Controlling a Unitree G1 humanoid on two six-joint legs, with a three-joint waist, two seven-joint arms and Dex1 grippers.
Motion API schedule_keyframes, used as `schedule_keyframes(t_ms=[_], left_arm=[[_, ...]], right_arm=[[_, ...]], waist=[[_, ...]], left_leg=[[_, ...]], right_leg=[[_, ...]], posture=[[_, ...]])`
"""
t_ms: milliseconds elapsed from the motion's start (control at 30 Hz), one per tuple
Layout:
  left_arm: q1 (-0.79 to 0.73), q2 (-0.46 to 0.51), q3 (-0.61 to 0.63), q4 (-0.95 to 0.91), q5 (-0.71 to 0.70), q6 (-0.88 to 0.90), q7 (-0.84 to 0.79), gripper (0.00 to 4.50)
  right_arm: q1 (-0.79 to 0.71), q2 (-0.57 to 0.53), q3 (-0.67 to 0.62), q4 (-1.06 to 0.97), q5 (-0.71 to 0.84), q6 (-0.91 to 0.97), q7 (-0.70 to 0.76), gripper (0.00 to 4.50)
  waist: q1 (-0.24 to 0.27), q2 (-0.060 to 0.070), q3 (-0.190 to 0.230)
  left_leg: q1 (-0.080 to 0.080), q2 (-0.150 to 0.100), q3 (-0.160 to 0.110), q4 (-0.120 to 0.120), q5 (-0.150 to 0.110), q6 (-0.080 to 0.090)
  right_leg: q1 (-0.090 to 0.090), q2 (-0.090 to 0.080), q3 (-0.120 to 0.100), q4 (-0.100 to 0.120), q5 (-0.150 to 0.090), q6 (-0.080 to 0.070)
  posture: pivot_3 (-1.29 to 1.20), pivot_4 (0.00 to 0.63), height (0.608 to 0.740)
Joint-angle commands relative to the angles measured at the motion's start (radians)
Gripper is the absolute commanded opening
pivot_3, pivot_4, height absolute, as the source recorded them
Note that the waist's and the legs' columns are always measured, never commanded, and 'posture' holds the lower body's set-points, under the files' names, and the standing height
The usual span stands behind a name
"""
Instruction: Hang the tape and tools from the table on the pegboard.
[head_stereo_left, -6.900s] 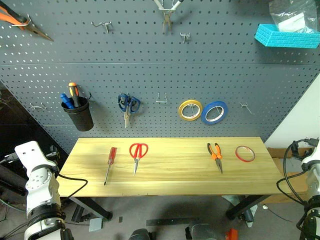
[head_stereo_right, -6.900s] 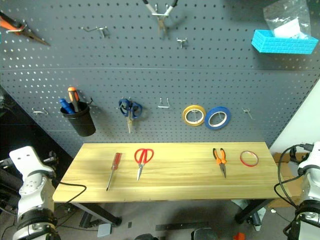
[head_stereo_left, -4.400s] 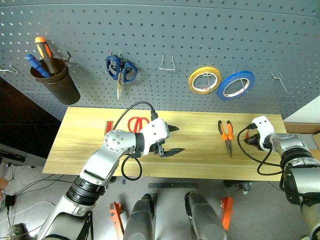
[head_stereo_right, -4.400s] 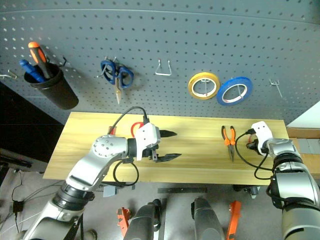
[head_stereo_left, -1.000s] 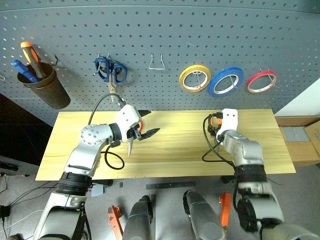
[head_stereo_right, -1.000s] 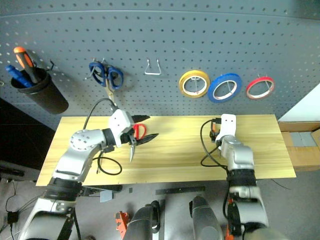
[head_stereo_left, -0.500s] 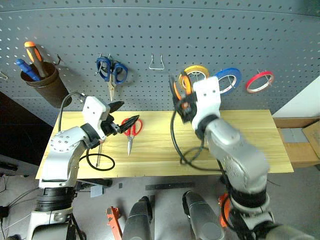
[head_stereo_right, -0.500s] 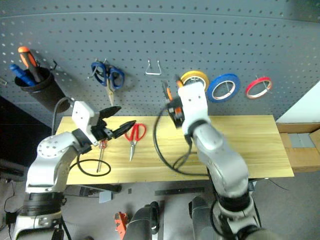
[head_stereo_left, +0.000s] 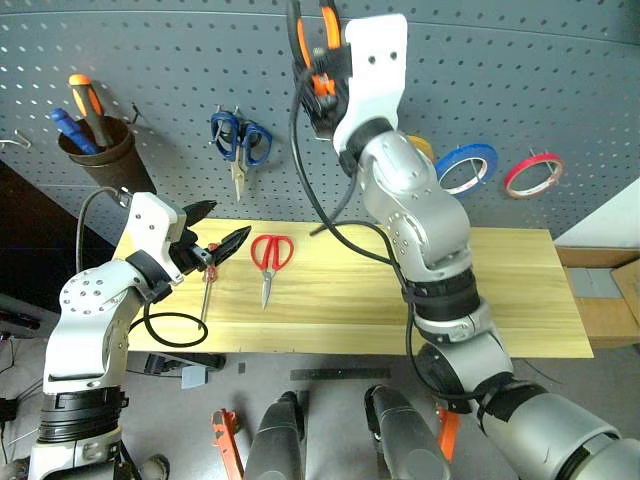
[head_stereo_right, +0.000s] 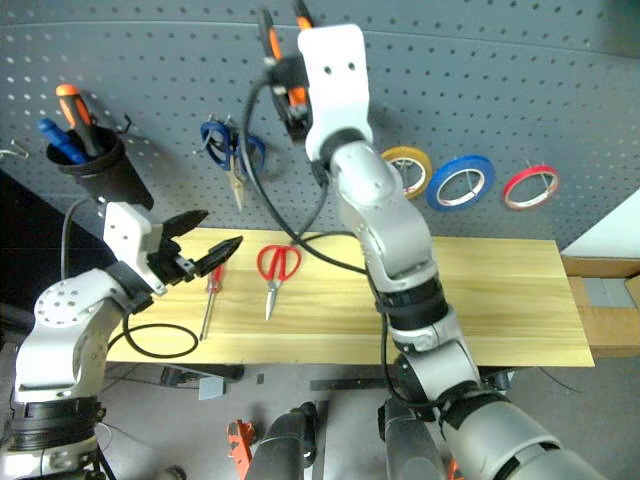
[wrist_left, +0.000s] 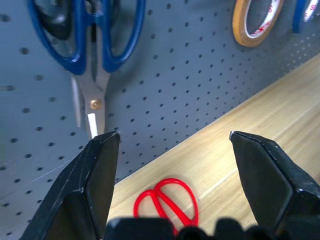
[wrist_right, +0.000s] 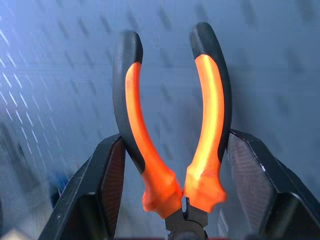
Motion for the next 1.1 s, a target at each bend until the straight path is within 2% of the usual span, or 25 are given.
schedule_keyframes(t_ms=[33, 167, 367, 467, 733, 1100], left_arm=[[-0.013, 0.002, 0.010, -0.056, -0.023, 0.006, 0.018, 3.79], [-0.036, -0.009, -0.009, -0.059, -0.024, 0.012, 0.026, 3.79], [-0.087, -0.044, -0.053, -0.029, -0.008, -0.005, 0.034, 3.79], [-0.097, -0.060, -0.074, -0.023, 0.008, -0.020, 0.037, 3.79], [-0.138, -0.074, -0.093, 0.001, 0.009, -0.028, 0.045, 3.79], [-0.184, -0.085, -0.121, 0.059, 0.028, -0.062, 0.039, 3.79]], right_arm=[[-0.059, 0.005, -0.031, 0.095, -0.020, -0.169, -0.009, 2.58], [-0.079, -0.014, -0.032, 0.214, -0.051, -0.290, -0.009, 2.58], [-0.019, -0.069, 0.023, 0.374, -0.171, -0.510, -0.023, 2.58], [0.004, -0.071, 0.027, 0.403, -0.192, -0.562, -0.029, 2.58], [0.060, -0.039, 0.024, 0.398, -0.201, -0.537, -0.045, 2.58], [0.131, -0.020, 0.011, 0.399, -0.198, -0.394, -0.058, 2.58]], waist=[[0.005, -0.001, -0.004], [0.025, -0.002, -0.005], [0.035, -0.002, -0.006], [0.036, -0.002, -0.006], [0.036, -0.002, -0.007], [0.040, -0.003, -0.011]], left_leg=[[0.000, 0.000, 0.000, -0.001, 0.000, 0.000], [0.000, 0.000, 0.000, -0.002, 0.000, 0.000], [0.000, -0.002, 0.000, -0.002, 0.000, -0.001], [0.000, -0.002, 0.000, -0.002, 0.001, -0.001], [0.000, -0.002, 0.000, -0.002, 0.001, -0.002], [0.000, -0.002, 0.000, -0.002, 0.002, -0.003]], right_leg=[[0.000, 0.000, 0.000, -0.002, 0.000, 0.000], [0.000, 0.000, -0.001, -0.003, 0.001, -0.002], [0.000, 0.000, -0.002, -0.003, 0.001, -0.002], [0.000, 0.000, -0.002, -0.003, 0.001, -0.002], [0.000, 0.002, -0.003, -0.002, 0.003, -0.005], [0.000, 0.002, -0.003, -0.002, 0.003, -0.005]], posture=[[0.03, 0.200, 0.740], [0.04, 0.200, 0.740], [0.04, 0.205, 0.740], [0.04, 0.211, 0.740], [0.04, 0.217, 0.740], [0.03, 0.215, 0.740]])
